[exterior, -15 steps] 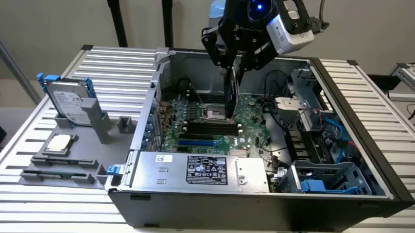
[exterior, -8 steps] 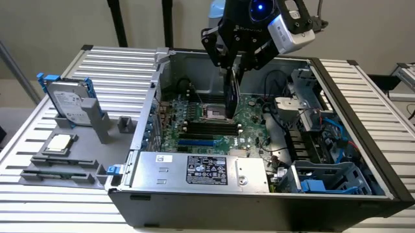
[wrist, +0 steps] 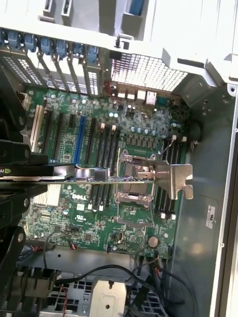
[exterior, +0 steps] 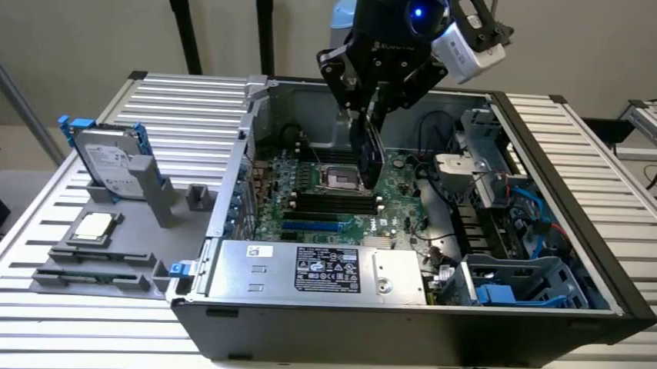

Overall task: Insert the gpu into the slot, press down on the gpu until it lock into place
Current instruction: 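Insert the gpu into the slot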

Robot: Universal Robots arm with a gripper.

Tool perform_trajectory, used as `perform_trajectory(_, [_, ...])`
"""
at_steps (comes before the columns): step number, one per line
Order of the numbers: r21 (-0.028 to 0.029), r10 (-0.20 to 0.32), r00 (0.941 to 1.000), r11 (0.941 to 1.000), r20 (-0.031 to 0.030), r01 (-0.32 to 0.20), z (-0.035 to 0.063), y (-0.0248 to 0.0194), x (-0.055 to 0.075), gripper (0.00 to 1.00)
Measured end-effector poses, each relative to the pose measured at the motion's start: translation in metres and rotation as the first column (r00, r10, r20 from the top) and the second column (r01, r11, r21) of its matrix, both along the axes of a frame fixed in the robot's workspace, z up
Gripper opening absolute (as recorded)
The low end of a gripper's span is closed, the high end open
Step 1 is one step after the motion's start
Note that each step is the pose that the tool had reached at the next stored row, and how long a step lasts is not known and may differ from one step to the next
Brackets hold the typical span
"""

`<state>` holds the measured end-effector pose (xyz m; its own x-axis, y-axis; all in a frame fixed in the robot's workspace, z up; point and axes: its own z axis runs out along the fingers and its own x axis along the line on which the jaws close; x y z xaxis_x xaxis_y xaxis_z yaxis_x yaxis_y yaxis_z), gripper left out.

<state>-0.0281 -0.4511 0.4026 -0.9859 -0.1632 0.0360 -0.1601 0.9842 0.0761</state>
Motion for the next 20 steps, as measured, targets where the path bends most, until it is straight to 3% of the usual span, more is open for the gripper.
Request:
perform_trajectory(5, [0.0001, 0.109, 0.9940, 0.9940, 0.0001, -0.109, -0.0005, 0.0000, 0.0000, 0.26])
perform_trajectory(10, [0.0001, 0.199, 0.9801, 0.9801, 0.0001, -0.199, -0.0008, 0.0000, 0.0000, 0.26])
perform_trajectory(15, [0.0002, 0.287, 0.9578, 0.9578, 0.0001, -0.287, -0.0013, 0.0000, 0.0000, 0.26])
perform_trajectory(20, [0.0001, 0.373, 0.9279, 0.9279, 0.0000, -0.373, -0.0017, 0.0000, 0.0000, 0.26])
